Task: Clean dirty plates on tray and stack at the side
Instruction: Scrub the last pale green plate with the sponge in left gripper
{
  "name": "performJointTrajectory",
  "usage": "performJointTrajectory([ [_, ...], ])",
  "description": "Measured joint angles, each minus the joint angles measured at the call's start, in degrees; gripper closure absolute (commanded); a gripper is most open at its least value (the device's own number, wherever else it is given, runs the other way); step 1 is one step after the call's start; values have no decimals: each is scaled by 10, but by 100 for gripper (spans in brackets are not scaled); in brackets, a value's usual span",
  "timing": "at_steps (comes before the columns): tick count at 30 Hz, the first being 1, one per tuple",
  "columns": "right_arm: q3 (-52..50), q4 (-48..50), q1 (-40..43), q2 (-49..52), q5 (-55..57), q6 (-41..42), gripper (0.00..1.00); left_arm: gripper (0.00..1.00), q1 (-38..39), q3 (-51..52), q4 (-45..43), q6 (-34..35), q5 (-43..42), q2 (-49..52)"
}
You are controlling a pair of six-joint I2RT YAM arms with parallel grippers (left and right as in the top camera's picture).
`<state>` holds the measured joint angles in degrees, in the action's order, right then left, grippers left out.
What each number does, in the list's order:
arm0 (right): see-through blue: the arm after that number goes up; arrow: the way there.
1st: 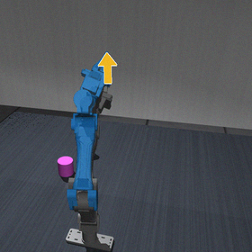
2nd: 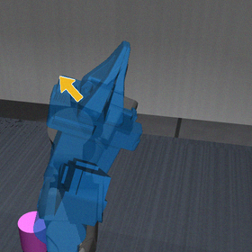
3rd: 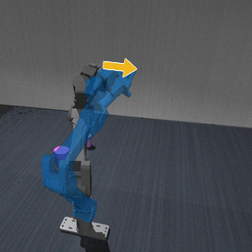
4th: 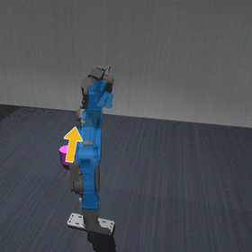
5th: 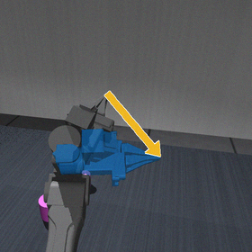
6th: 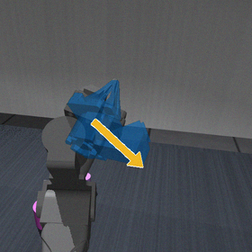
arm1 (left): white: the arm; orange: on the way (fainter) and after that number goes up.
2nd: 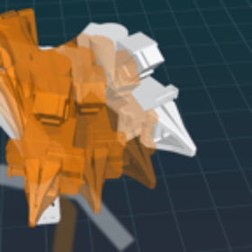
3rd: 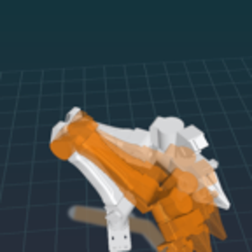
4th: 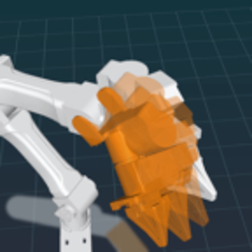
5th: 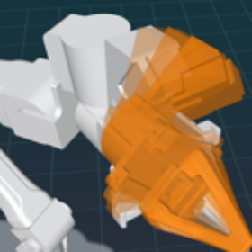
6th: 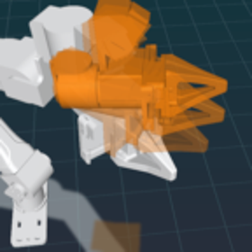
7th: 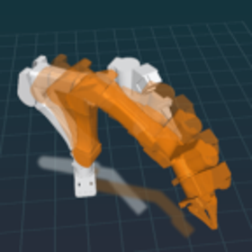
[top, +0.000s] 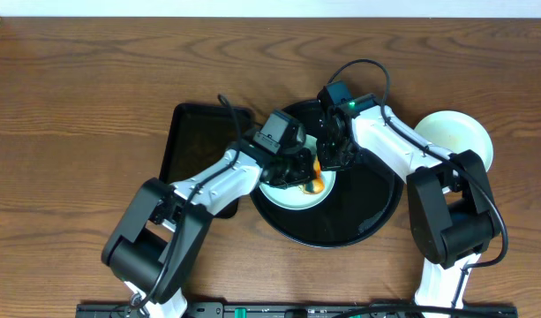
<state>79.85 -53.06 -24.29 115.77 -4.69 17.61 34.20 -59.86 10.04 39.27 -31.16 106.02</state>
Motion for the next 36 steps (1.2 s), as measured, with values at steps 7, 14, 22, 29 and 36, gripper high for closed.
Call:
performJointTrajectory([
  [7,0,0,0,0,0,0,99,93,15,0,-2,0,19,26],
  [14,-1,-5,0,0,-5,0,99,92,12,-2,22,-7,43,25],
  [22,-1,-14,1,0,-7,1,99,92,-34,-5,63,-53,59,16],
  [29,-1,-15,1,0,-7,2,99,92,-84,-5,110,-80,94,-6],
  [36,-1,-23,2,0,-4,2,94,92,-96,-5,153,-144,104,-88],
])
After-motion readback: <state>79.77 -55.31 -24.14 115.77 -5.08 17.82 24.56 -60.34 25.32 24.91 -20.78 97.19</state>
